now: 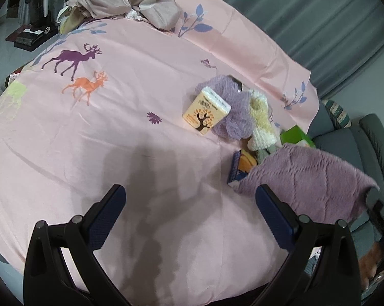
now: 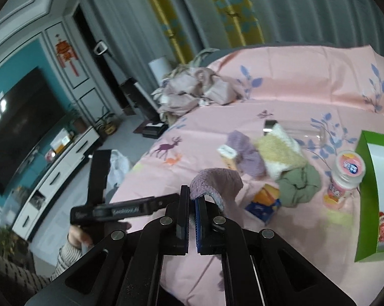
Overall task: Organize soft objects
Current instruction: 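Grasp the purple towel with the right gripper and lift it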
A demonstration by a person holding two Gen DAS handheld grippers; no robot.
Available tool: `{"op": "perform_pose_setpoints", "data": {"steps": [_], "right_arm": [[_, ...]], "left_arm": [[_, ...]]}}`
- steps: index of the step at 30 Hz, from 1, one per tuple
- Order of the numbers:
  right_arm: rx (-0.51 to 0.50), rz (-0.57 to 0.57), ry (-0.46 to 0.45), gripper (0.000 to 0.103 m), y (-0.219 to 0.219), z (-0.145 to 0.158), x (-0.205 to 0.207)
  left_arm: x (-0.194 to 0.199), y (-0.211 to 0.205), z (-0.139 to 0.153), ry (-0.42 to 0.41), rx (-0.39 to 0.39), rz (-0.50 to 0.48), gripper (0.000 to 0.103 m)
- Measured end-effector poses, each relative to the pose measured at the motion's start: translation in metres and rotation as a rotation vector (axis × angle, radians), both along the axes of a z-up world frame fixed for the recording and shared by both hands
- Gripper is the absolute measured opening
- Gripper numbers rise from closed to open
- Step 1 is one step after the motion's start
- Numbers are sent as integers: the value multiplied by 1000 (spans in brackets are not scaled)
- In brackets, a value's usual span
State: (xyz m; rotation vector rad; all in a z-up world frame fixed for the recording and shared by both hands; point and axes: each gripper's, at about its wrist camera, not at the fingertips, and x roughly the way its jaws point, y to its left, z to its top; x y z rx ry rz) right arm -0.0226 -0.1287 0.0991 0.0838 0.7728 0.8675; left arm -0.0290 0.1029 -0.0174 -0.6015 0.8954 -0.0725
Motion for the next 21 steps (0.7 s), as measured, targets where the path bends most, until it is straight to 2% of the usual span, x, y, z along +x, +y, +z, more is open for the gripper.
{"op": "perform_pose_setpoints", "data": {"steps": [4, 8, 14, 17, 19, 21], "right_arm": [[22, 27, 92, 4, 5, -16, 5], [-79, -65, 193, 4, 2, -58, 27], [-269, -276, 351, 5, -18, -123, 76], [-281, -331, 418, 7, -35, -137, 88], [-245, -343, 435, 20, -44, -136, 89], [-209, -355, 426, 61, -53, -131, 87]], "left_arm": [[-3, 8, 8, -24, -15, 12, 101], [2, 1, 2, -3, 8, -15, 101], [20, -39, -29, 81, 36, -155, 101], [27, -64, -43, 118, 54, -212, 100], [31, -76, -50, 136, 60, -238, 99], [36, -85, -57, 154, 66, -253, 95]]}}
